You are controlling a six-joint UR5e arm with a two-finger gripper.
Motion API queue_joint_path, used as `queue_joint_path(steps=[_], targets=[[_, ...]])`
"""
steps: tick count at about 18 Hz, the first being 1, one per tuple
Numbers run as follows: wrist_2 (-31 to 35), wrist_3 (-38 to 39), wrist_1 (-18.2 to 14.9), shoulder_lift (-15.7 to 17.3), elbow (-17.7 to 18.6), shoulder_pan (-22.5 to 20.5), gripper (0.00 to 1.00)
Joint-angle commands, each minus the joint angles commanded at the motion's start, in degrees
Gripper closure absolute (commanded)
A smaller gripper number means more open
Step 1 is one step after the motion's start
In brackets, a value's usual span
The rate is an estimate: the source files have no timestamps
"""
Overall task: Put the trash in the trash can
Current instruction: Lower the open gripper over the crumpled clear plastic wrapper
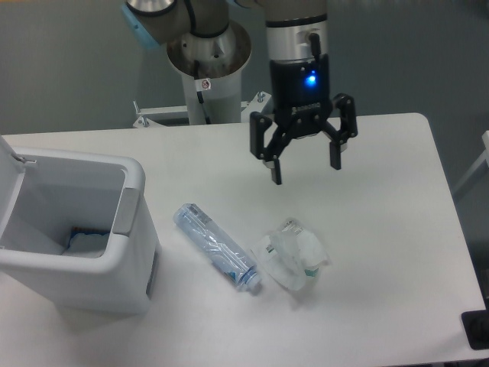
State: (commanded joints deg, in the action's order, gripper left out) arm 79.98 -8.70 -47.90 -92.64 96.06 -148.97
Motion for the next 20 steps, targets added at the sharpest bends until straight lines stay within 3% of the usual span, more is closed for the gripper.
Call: queue_joint_path(steps=[5,8,11,20], targets=[[2.2,-4.57,0.17,-1.4,3.34,0.0,0.0],[1.85,-4.75,0.52,-6.04,2.73,-1.31,0.0],[1.85,-4.83,3.33,-10.79,2.82,-1.06,0.0],[0.44,-7.29,4.13,-20.38,1.24,0.61,0.0]])
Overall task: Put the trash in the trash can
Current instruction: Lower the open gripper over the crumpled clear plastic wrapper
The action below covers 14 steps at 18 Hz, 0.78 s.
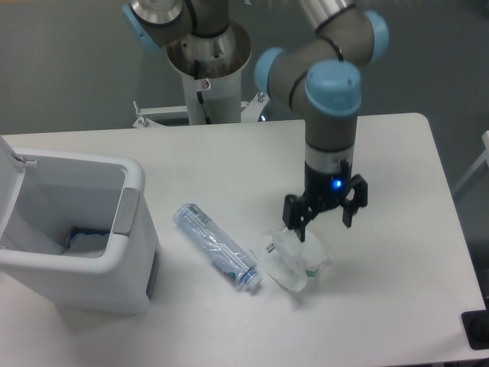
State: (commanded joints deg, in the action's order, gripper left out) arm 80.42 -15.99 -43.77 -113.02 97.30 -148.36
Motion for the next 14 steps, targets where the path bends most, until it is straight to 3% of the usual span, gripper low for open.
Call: queue_joint_path(steps=[8,12,14], targets=[[0.09,-0.79,0.0,-3.08,0.17,1.67,0.0],[0.09,-0.79,0.0,-3.35,0.44,1.93,0.23],[0.09,-0.79,0.0,-3.44,0.7,1.93,0.46]])
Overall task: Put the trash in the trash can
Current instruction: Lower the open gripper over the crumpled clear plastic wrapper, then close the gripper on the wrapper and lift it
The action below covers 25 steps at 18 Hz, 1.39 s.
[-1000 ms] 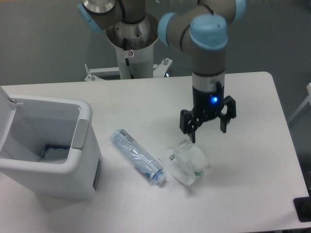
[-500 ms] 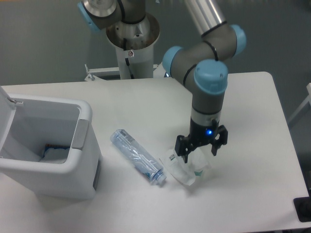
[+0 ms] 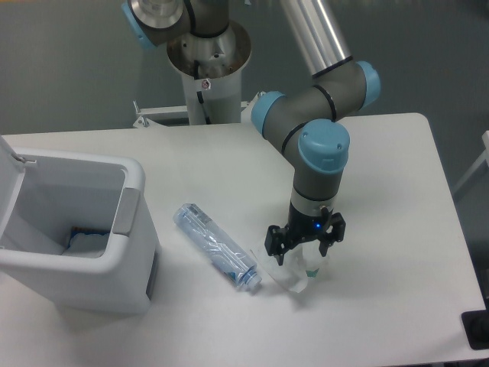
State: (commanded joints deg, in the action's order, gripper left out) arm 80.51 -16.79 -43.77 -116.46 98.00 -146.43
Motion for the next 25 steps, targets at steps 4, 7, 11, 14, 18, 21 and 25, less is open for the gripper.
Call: queue_joint_path(steps=[4,7,11,14,18,21,25], targets=[[0.0,0.0,0.0,0.09,-0.44,0.0,0.89],[0.0,0.0,-0.09,0.17,-0.7,-0.09,0.97],[-0.09,0.0,-0.09,0.79,-1.58,-0.17,0.98],[-0.17,0.0,-0.09,1.05,-3.16,-0.26,0.98],[-0.35,0.44,-0.09,2.19,-5.18,-0.26,0.98],[-1.4,0.18,-0.09,4.39,-5.71,-0.61,0.98],[-7.62,0.79,-0.18,7.72,-9.66,-2.28,0.98]])
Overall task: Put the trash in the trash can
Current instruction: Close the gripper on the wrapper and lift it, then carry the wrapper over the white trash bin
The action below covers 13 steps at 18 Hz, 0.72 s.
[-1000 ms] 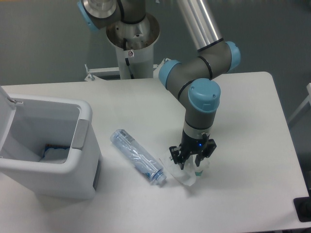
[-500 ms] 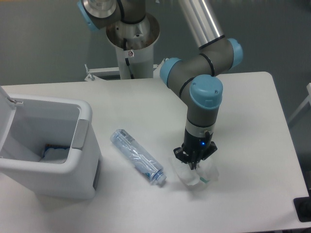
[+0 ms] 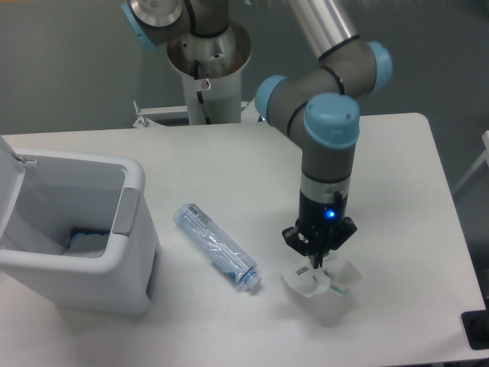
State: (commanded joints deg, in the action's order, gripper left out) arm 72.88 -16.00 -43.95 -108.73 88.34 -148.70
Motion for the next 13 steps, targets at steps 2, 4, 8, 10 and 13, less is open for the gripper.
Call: queue_joint_path(steps=[2,4,8,10,13], targets=[[-3.61,0.44,-0.09,2.28,-1.23,-0.53,0.98],[-5.11,2.8,-0.09,4.74,-2.55,-0.45,0.98],[-9.68,10.17,-0.09,10.37,-4.05,0.43,0.98],[-11.18,14.39,-0.17,13.36,-3.79,1.3,0.98],[-12.15,17.92,-0.61,16.44,-3.52,5.43,0.98]])
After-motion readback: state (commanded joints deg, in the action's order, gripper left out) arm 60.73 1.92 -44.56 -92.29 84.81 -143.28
